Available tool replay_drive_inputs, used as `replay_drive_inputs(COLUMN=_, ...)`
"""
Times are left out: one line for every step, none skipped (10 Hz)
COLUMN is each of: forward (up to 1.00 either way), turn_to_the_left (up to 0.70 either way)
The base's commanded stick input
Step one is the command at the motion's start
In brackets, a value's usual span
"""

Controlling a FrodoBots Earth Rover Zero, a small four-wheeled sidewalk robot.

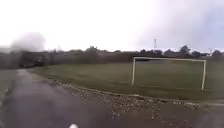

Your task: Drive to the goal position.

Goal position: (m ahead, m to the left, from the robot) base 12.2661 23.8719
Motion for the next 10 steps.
replay_drive_inputs(forward=0.00, turn_to_the_left=0.70)
replay_drive_inputs(forward=0.00, turn_to_the_left=0.70)
replay_drive_inputs(forward=0.00, turn_to_the_left=0.70)
replay_drive_inputs(forward=0.00, turn_to_the_left=0.70)
replay_drive_inputs(forward=0.00, turn_to_the_left=0.70)
replay_drive_inputs(forward=0.00, turn_to_the_left=0.70)
replay_drive_inputs(forward=0.00, turn_to_the_left=0.70)
replay_drive_inputs(forward=0.00, turn_to_the_left=0.70)
replay_drive_inputs(forward=0.00, turn_to_the_left=0.70)
replay_drive_inputs(forward=0.00, turn_to_the_left=0.70)
